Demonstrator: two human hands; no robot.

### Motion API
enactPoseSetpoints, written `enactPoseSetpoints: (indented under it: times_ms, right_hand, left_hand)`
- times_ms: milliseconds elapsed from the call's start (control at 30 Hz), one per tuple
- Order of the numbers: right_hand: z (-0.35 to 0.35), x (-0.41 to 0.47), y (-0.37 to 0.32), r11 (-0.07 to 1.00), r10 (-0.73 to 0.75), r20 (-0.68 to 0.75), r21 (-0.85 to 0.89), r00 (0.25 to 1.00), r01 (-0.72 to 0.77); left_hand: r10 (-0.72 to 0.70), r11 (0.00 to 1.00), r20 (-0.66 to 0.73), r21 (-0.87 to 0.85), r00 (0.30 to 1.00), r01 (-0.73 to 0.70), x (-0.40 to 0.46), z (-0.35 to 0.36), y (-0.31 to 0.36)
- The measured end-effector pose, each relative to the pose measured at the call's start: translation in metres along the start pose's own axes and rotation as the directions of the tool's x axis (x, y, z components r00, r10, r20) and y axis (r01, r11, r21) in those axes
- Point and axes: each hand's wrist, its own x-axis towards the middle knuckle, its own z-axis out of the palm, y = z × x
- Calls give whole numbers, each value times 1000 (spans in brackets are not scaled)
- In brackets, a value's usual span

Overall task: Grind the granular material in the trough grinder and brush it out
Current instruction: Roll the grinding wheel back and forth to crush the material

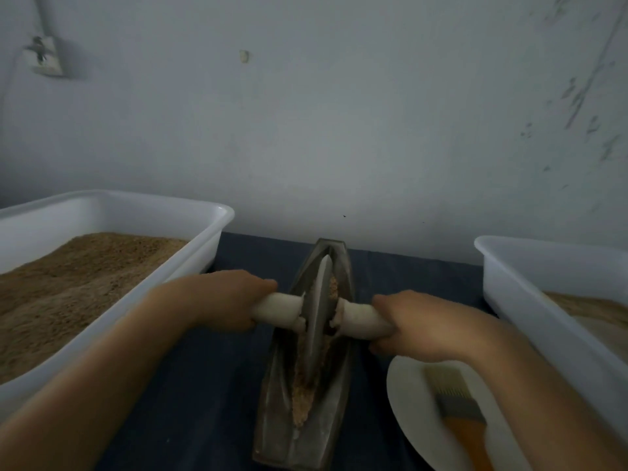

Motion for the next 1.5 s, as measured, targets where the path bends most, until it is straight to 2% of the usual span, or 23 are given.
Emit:
enactPoseSetpoints:
  times_ms: [167, 333, 400, 500, 600, 667, 733, 800, 900, 1033, 1133, 1200, 1367, 1433, 1500]
  right_hand:
    - [-10, -15, -7, 999, -39, 92, 29, 995, 37]
    - [-5, -2, -1, 999, -15, 50, 51, 999, 12]
    - [1, 7, 3, 999, 10, -19, 36, 1000, -10]
    - [12, 22, 10, 997, 31, -250, -64, 968, -48]
    - [26, 38, 19, 981, 17, -497, -159, 868, -110]
    - [32, 46, 22, 974, 18, -565, -175, 825, -142]
    - [35, 49, 23, 974, 18, -577, -174, 816, -144]
    - [34, 46, 24, 979, 9, -560, -166, 828, -122]
    - [27, 37, 21, 989, -11, -465, -137, 885, -60]
    - [12, 17, 10, 998, 2, -198, -59, 980, -14]
    - [0, -1, 2, 999, -31, -8, 27, 1000, 31]
    - [-6, -10, -1, 998, -53, 47, 31, 997, 52]
    - [-5, -7, -1, 999, -43, 61, 33, 997, 41]
    - [-2, 2, 3, 1000, -10, 6, 23, 1000, 9]
    - [3, 13, 8, 1000, 25, -90, 4, 996, -24]
  left_hand:
    - [37, 999, 166, -39, 985, -31, -15, -10, -1]
    - [-10, 999, 154, -39, 988, 17, -7, -7, -1]
    - [-34, 999, 80, -37, 996, 37, 1, -3, -2]
    - [-64, 997, -166, 33, 984, 70, 20, 8, -5]
    - [-66, 984, -438, 119, 896, 131, 37, 24, -8]
    - [-65, 979, -552, 125, 831, 159, 43, 32, -8]
    - [-54, 979, -595, 125, 802, 159, 45, 35, -8]
    - [-41, 981, -578, 131, 815, 142, 44, 33, -8]
    - [-43, 984, -457, 137, 889, 118, 37, 25, -10]
    - [-33, 995, -215, 85, 976, 52, 17, 13, -6]
    - [5, 999, -56, 34, 998, -3, 1, 4, -3]
    - [21, 999, 2, 23, 1000, -21, -6, 0, -3]
    - [15, 1000, 30, -12, 999, -15, -5, 0, -4]
    - [-16, 1000, -24, -9, 1000, 16, 3, 4, -3]
    - [-35, 999, -135, 20, 990, 38, 15, 10, -5]
